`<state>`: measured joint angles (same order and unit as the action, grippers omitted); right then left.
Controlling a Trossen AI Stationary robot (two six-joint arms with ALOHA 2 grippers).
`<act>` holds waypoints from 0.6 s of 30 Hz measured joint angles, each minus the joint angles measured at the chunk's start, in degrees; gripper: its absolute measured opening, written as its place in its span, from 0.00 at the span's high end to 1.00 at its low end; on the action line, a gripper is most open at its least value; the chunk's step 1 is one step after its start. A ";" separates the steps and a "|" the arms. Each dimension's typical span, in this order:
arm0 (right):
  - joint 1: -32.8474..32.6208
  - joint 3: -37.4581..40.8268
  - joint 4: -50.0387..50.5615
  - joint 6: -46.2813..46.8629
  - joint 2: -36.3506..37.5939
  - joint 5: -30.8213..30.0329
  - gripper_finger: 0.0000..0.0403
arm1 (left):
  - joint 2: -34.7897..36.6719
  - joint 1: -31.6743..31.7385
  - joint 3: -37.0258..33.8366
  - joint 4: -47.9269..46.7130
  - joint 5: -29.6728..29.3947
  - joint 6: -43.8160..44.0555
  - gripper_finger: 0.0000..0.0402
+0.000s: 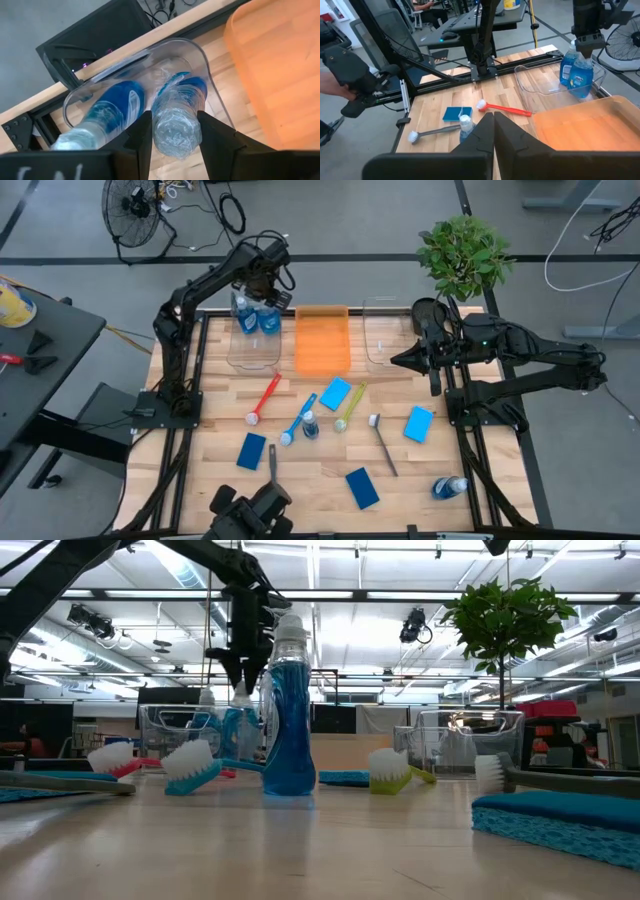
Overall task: Pick & Place Kitchen Sink Supplies
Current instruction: Put the dish soap into the left transparent bin
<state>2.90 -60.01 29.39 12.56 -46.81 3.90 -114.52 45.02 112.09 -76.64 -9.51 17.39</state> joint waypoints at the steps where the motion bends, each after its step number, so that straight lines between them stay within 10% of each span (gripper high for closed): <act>1: 0.02 0.00 0.00 0.00 0.01 0.02 0.97 | 0.02 0.19 0.00 0.02 0.13 -0.01 0.66; 18: 0.00 0.00 -0.13 0.00 0.02 0.02 0.97 | 0.00 0.65 0.00 0.42 0.61 -0.02 0.66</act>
<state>2.90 -60.01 29.26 12.56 -46.79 3.92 -114.52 45.67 112.09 -76.23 -8.90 17.37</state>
